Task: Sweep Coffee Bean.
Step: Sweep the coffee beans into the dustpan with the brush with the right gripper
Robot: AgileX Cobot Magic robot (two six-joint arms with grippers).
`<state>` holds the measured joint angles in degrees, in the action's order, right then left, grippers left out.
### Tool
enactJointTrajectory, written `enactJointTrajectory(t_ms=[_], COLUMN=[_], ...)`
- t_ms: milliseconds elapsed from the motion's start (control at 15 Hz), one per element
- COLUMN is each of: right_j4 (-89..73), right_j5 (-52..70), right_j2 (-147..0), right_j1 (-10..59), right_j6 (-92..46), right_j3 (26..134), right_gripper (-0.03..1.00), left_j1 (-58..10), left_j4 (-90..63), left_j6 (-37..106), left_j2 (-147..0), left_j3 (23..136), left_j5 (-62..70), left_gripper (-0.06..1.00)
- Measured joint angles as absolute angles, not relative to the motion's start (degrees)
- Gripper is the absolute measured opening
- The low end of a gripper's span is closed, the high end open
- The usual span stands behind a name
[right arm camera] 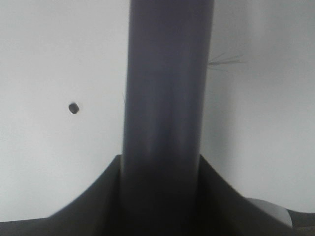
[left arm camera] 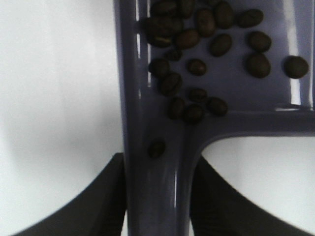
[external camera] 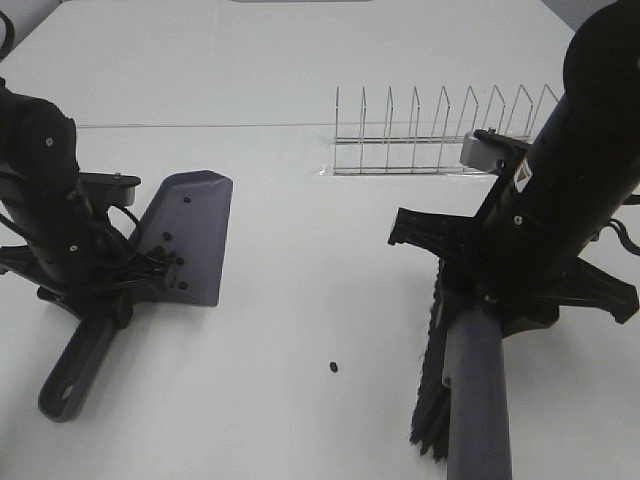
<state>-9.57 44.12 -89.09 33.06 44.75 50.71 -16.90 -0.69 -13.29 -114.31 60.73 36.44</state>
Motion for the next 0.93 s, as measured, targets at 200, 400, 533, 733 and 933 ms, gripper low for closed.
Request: enactJointTrajectory(t_ms=[200,400,533,733,933], right_j4=[-5.33,-1.89,-2.12,-7.91,-9.63], right_j5=[44.75,42.46,41.02,34.72,32.09], right_j2=[-89.55,-92.82,-96.37,-99.12,-102.39], right_j1=[39.19,43.6,43.77,43.77,43.77], right_j6=[54.77,63.88,65.72,66.12,66.12], right_j3=[50.71,50.71,50.71,51.34,53.74], right_gripper=[0.35,0.35,0.35,0.35,0.35], left_j1=[-16.9,-16.9,-16.9,-16.9,-16.9], left_j4=[-1.03,-1.2,-1.32,-1.43,-1.49], left_j6=[-13.24,-13.06,-13.01,-12.61,-12.43], left_j2=[-114.31,-114.31,-114.31,-114.31,-114.31], left_j3=[60.73,60.73,60.73,60.73,60.73], left_j5=[36.44,36.38,36.33,36.38,36.38], left_gripper=[0.36,0.36,0.36,0.36,0.36])
